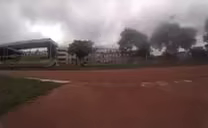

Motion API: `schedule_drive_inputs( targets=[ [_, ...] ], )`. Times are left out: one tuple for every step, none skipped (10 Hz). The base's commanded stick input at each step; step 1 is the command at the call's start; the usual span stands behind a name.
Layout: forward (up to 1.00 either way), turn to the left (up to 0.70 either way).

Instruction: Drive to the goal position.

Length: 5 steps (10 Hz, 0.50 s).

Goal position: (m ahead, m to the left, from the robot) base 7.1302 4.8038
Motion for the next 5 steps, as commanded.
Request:
schedule_drive_inputs(
  targets=[
    [0.70,0.00],
    [0.70,0.00],
    [0.70,0.00],
    [0.70,0.00],
    [0.70,0.00]
  ],
)
